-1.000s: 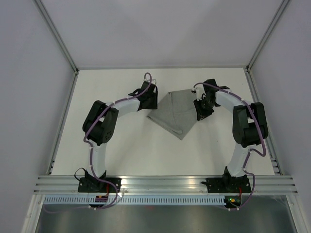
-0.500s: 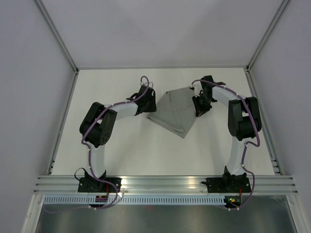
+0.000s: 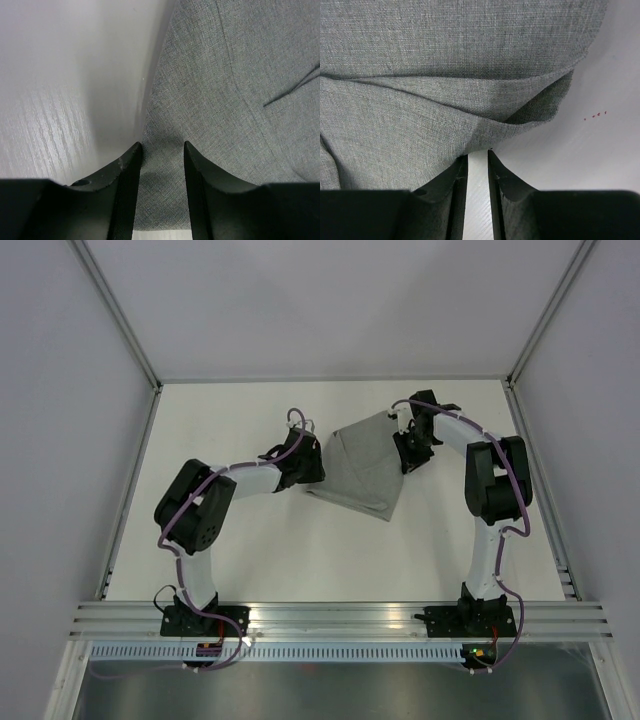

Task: Fold the napkin, place the utensils inside, and roll it up
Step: Fold the napkin

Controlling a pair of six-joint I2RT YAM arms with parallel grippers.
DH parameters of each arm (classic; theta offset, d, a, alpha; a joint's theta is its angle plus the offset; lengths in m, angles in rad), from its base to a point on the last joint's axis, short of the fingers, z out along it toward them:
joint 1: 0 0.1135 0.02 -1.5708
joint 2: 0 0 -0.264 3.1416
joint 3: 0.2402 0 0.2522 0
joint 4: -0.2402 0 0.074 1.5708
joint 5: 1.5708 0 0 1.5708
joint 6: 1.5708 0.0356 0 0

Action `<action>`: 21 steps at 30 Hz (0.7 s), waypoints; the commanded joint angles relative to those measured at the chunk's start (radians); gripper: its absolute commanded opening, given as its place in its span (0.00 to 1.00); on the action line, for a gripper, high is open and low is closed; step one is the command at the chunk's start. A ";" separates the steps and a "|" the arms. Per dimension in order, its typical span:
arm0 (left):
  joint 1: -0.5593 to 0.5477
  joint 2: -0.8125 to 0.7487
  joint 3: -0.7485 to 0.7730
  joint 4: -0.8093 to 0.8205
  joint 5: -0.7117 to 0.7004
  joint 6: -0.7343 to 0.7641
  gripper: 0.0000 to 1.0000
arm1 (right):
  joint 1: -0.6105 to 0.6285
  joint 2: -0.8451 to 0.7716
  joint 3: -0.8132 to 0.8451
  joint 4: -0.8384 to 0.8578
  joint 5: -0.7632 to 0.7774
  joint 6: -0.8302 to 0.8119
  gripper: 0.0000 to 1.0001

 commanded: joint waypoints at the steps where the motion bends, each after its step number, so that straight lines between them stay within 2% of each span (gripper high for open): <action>1: -0.007 -0.039 -0.026 -0.035 -0.035 -0.043 0.46 | 0.007 0.029 0.024 -0.019 0.061 -0.009 0.29; 7: 0.024 -0.125 -0.001 -0.096 -0.089 0.003 0.55 | 0.003 -0.028 0.008 -0.025 0.082 -0.001 0.35; 13: 0.060 -0.260 0.020 -0.141 -0.091 0.054 0.57 | -0.002 -0.128 -0.013 -0.034 0.092 -0.009 0.41; 21: 0.062 -0.465 0.014 -0.204 -0.039 0.089 0.59 | 0.029 -0.298 -0.035 -0.004 0.055 -0.148 0.48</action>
